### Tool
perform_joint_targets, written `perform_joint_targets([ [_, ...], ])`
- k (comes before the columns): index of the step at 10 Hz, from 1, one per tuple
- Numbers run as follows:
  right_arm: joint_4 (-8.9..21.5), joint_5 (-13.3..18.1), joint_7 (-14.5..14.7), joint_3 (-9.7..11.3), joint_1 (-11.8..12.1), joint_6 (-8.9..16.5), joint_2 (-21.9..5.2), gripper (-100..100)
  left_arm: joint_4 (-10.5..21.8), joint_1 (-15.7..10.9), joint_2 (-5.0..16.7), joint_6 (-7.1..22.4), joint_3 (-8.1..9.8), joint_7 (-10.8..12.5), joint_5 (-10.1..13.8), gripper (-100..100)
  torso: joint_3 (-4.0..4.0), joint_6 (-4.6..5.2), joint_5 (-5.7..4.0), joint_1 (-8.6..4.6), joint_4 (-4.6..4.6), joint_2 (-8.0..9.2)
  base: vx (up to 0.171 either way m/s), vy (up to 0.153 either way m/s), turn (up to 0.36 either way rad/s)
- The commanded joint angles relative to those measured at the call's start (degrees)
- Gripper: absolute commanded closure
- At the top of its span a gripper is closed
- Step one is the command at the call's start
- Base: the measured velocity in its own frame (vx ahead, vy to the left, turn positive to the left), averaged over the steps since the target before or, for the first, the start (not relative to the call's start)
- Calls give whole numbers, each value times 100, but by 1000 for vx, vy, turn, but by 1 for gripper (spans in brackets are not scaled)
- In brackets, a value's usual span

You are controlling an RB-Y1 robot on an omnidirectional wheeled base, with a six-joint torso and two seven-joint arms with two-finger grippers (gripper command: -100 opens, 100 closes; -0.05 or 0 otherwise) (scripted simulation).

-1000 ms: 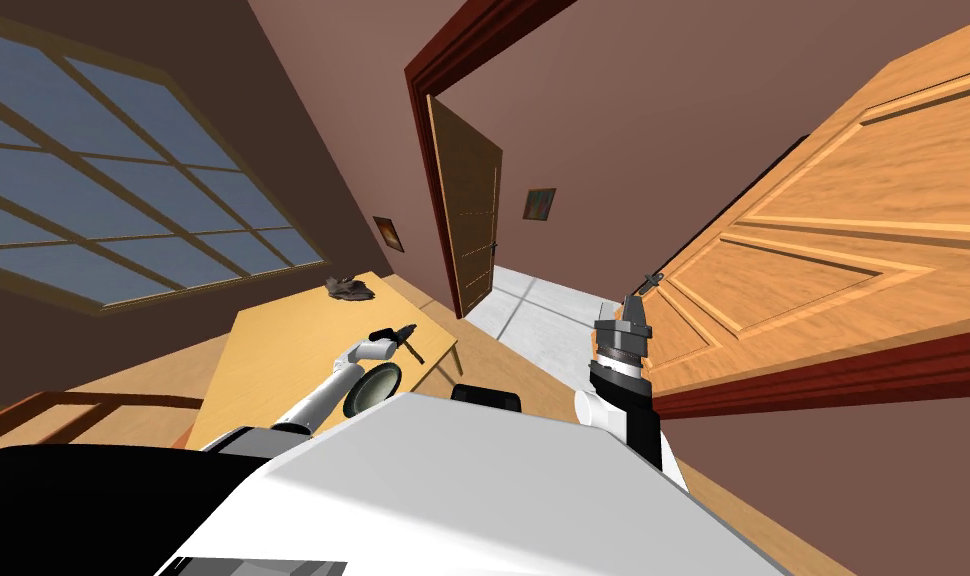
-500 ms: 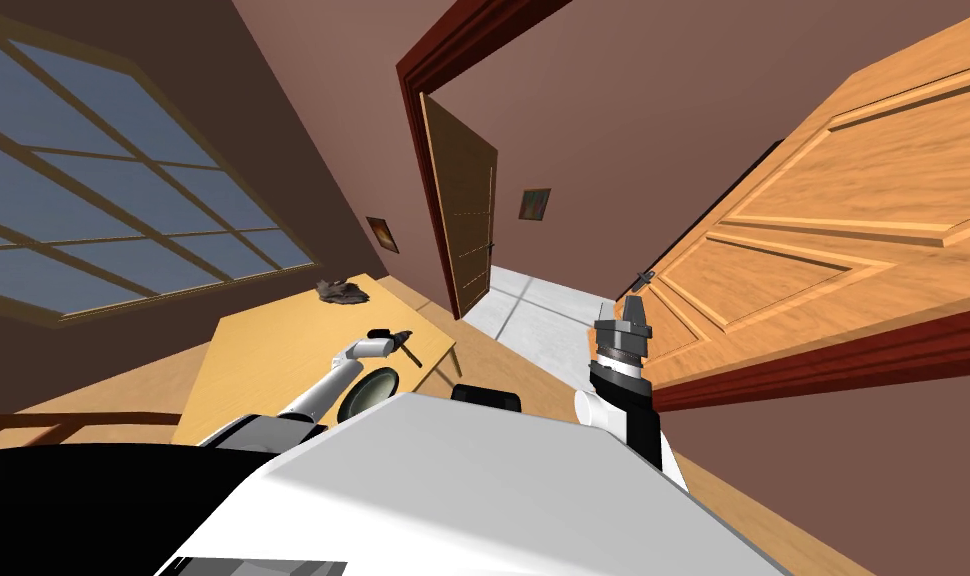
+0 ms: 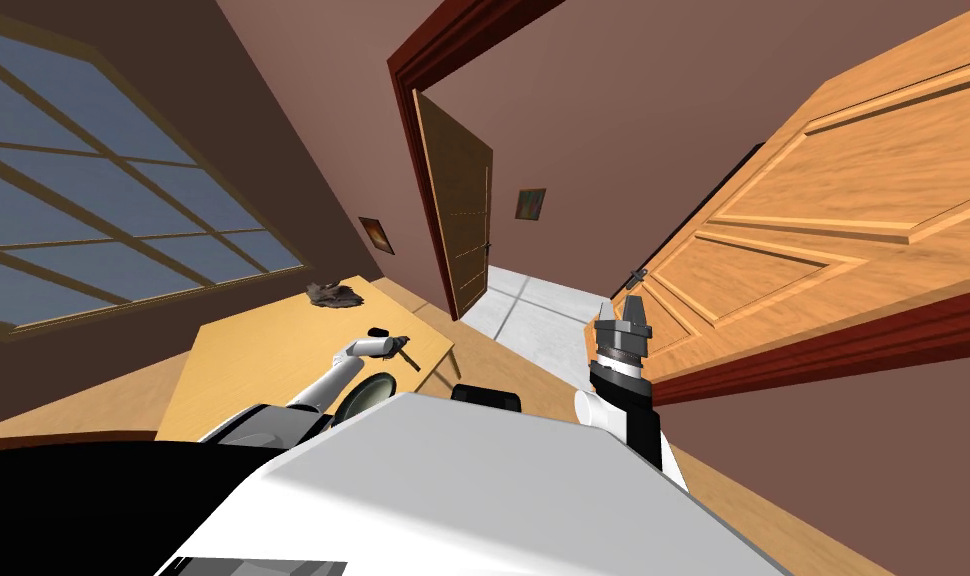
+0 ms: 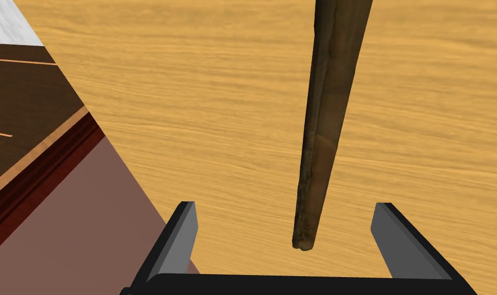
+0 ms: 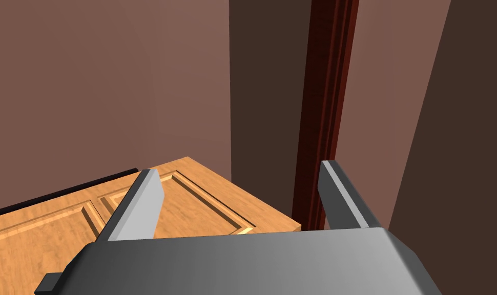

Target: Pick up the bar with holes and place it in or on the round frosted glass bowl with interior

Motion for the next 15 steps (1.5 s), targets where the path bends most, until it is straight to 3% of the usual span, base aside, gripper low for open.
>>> perform_joint_targets([
  [1, 0, 0, 0, 0, 0, 0, 0, 0, 182, -53, 9, 0, -8, -80, 68, -100, 0, 0, 0, 0, 0, 0, 0, 0, 0],
  [2, 0, 0, 0, 0, 0, 0, 0, 0, 422, -167, 23, 254, -11, -203, 181, -100, 1, 0, 0, -3, 1, 2, 10, 6, -63],
  [5, 0, 0, 0, 0, 0, 0, 0, 0, 660, -274, 33, 495, -15, -319, 287, -100, 0, 1, 0, -1, 0, -1, 14, 12, -51],
  [12, 0, 0, 0, 0, 0, 0, 0, 0, 1658, -747, 105, 1546, -34, -824, 757, -100, -3, 1, -1, -2, -1, -6, 23, 13, -67],
  [14, 0, 0, 0, 0, 0, 0, 0, 0, 1823, -829, 136, 1724, -38, -910, 839, -100, -2, 0, -1, -4, -1, -4, 22, 7, -45],
  [15, 0, 0, 0, 0, 0, 0, 0, 0, 1805, -810, 129, 1642, -31, -909, 824, -100, -2, 0, -1, -4, -1, -3, 9, 3, -9],
])
